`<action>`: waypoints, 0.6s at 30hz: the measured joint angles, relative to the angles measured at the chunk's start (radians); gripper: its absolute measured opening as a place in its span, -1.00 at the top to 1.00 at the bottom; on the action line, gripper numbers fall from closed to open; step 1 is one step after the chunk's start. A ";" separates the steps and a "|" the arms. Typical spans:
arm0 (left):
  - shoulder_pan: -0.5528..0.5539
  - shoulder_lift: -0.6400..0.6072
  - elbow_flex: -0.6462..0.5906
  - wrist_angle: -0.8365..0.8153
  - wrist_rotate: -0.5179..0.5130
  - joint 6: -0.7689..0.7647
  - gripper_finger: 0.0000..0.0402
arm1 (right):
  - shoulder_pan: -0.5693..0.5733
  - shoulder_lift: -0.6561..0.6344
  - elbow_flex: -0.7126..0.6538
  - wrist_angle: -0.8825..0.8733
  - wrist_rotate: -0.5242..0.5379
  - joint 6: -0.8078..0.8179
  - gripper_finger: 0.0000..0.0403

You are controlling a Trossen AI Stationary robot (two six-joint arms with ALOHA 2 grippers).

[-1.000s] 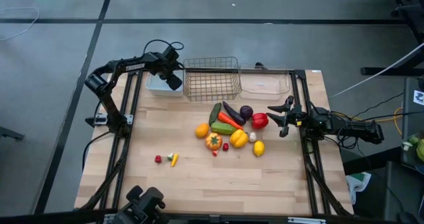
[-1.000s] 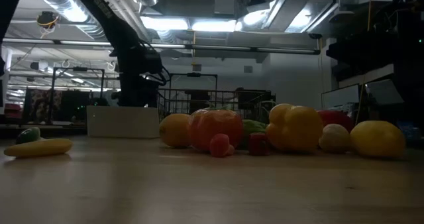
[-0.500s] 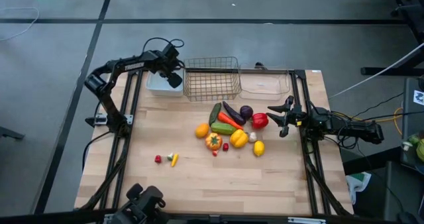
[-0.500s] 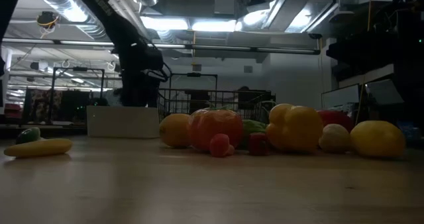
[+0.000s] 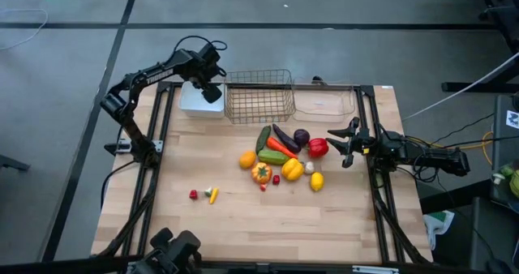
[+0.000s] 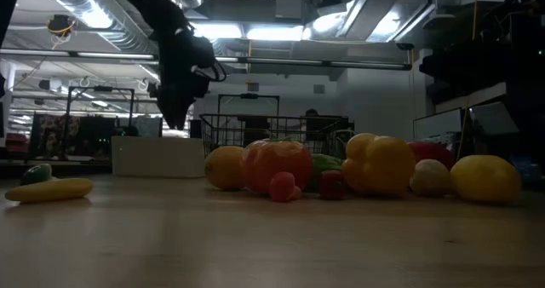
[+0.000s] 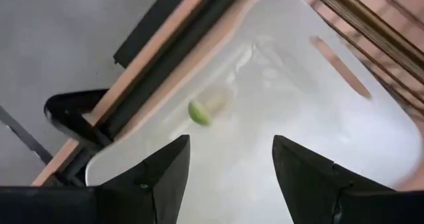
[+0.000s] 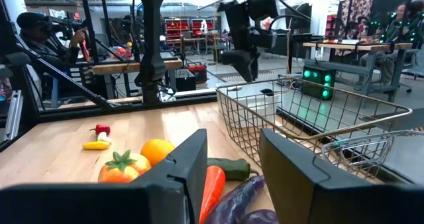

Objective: Sort produce into baskets
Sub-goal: Put the green mushroom into the white bin

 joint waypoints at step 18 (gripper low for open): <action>-0.350 -0.097 0.069 -0.307 0.111 -0.130 -0.05 | 0.000 0.000 0.000 -0.001 0.000 0.000 0.31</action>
